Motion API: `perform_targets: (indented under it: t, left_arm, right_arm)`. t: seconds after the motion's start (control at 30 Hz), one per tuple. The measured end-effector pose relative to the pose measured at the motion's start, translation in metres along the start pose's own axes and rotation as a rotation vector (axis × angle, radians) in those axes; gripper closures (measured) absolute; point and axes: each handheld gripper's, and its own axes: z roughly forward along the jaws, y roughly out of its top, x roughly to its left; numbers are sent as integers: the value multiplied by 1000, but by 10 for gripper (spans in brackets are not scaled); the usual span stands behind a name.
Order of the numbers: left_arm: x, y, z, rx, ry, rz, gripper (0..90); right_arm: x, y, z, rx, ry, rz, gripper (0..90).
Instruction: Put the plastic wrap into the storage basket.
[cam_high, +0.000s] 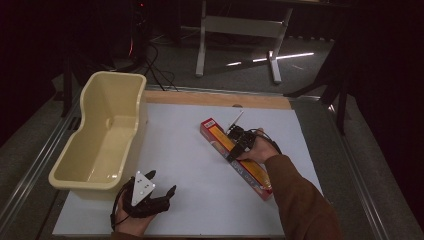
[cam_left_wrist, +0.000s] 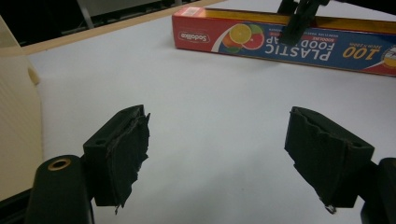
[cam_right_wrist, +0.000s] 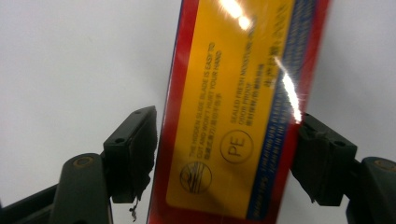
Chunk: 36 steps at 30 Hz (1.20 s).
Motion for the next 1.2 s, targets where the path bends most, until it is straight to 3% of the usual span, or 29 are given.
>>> perform_targets:
  t: [0.17, 0.43, 0.57, 0.87, 1.2]
  left_arm:
    - [-1, 0, 0, 1, -2, 2, 215]
    - [-1, 0, 0, 4, -2, 4, 215]
    - [-1, 0, 0, 5, -2, 2, 215]
    - [-1, 0, 0, 3, -1, 2, 215]
    - [-1, 0, 0, 4, 0, 2, 215]
  right_arm:
    - [-3, 7, 14, 107, 15, 17, 347]
    - [-1, 11, 12, 141, -6, 118, 399]
    - [-1, 11, 11, 133, 29, 178, 400]
    - [1, 12, 1, 89, 88, 245, 400]
    - [8, 14, -13, 39, 171, 264, 400]
